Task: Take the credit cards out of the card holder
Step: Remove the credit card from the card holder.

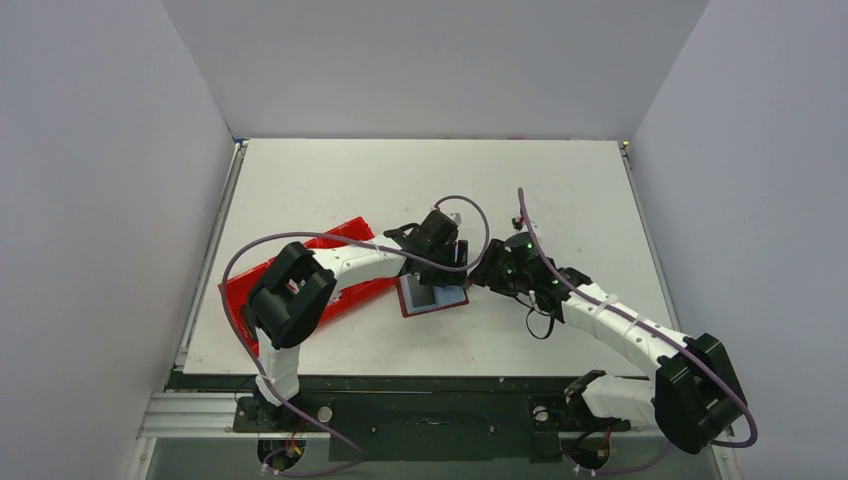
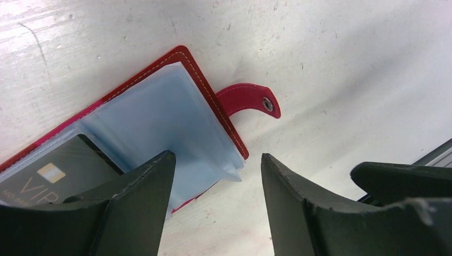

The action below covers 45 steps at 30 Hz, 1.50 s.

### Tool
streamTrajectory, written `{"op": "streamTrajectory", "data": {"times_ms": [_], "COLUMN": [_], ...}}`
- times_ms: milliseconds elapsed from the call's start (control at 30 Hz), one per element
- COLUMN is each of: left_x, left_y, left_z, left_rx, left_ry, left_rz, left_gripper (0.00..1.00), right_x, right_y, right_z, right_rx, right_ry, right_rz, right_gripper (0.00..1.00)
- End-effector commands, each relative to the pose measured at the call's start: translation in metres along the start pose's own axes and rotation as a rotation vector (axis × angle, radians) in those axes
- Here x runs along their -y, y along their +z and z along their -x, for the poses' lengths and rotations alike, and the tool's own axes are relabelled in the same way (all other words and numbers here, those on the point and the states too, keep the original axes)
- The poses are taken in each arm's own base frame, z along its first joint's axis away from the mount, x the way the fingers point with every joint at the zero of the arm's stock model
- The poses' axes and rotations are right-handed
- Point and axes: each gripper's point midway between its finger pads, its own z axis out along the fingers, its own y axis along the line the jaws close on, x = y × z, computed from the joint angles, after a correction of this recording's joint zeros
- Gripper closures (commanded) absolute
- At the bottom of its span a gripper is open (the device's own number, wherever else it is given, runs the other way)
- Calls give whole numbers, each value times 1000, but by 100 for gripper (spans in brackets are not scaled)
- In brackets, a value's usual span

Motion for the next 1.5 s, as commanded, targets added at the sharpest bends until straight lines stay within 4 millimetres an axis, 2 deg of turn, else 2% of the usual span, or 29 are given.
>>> {"op": "streamTrajectory", "data": {"times_ms": [0, 167, 267, 333, 500, 633, 733, 767, 800, 833, 867, 900, 1100, 1267, 1467], "left_x": [24, 26, 28, 31, 15, -9, -36, -50, -54, -68, -70, -82, -107, -116, -120], "left_y": [4, 13, 11, 0, -31, -62, -81, -82, -91, -92, -100, -102, -127, -133, -132], "left_z": [18, 14, 14, 21, 38, 48, 48, 45, 47, 43, 45, 41, 36, 30, 25], "left_rx": [37, 17, 15, 42, 102, 161, 189, 186, 206, 202, 220, 218, 253, 257, 248], "left_ry": [27, 25, 21, 22, -7, -37, -77, -104, -114, -139, -148, -166, -199, -213, -220], "left_rz": [-74, -97, -106, -113, -52, 22, 82, 107, 106, 127, 122, 140, 165, 164, 156], "left_gripper": [42, 40, 40, 40, 39, 39, 39, 39, 39, 39, 39, 39, 39, 39, 39], "right_x": [4, 5, 4, 3, -5, -21, -40, -49, -54, -61, -66, -71, -92, -88, -78], "right_y": [-8, -9, -9, -10, -9, -6, 0, 4, 7, 14, 22, 25, 65, 94, 105], "right_z": [16, 16, 16, 16, 17, 16, 8, 4, 2, -3, -5, -9, -30, -39, -44], "right_rx": [66, 67, 68, 67, 54, 50, 25, 11, 1, -18, -33, -47, -138, -167, -162], "right_ry": [-11, -12, -12, -13, -32, -68, -120, -143, -156, -179, -190, -208, -288, -342, -414], "right_rz": [-25, -26, -27, -23, -4, 9, 31, 40, 42, 42, 38, 43, 33, -54, -148], "right_gripper": [55, 55, 55, 56, 56, 56, 56, 56, 57, 57, 57, 57, 50, 47, 42]}}
